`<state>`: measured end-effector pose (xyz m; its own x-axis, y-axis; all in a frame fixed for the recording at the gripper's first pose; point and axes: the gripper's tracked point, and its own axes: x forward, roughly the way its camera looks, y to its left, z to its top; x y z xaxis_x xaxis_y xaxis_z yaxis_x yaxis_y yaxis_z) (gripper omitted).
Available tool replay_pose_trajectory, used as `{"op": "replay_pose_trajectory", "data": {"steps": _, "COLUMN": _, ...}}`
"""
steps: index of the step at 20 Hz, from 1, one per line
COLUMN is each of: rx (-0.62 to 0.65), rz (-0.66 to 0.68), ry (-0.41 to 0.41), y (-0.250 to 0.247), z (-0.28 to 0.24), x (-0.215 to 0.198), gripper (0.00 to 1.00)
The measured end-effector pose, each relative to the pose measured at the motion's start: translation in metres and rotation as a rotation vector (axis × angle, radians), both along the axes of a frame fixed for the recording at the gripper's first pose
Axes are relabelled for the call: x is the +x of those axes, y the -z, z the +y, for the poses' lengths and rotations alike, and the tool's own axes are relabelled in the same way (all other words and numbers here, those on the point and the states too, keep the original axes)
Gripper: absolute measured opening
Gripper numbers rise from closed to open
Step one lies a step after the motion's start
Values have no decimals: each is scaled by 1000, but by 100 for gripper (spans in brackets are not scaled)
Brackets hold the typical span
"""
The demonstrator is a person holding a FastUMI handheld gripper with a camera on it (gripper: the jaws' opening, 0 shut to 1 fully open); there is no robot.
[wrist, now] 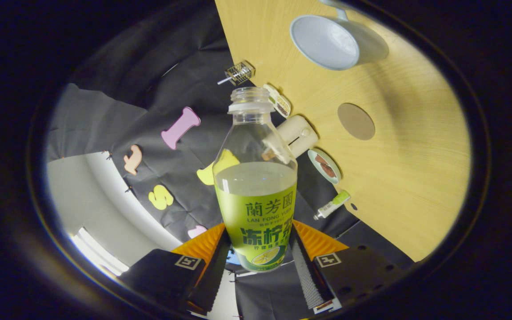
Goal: Take the bottle from table, then pour the juice into the cup, finally place the bottle on the coaster
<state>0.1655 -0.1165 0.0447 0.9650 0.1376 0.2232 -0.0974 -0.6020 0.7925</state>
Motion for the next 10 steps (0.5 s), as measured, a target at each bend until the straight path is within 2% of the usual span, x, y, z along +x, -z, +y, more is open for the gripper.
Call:
{"op": "replay_pose_trajectory", "data": {"steps": 8, "rx": -168, "rz": 37, "ry": -18, "y": 14, "z": 13, "x": -2, "gripper": 78}}
{"op": "replay_pose_trajectory", "data": {"steps": 10, "rx": -241, "rz": 40, "ry": 3, "y": 19, "z": 15, "x": -3, "gripper": 78}}
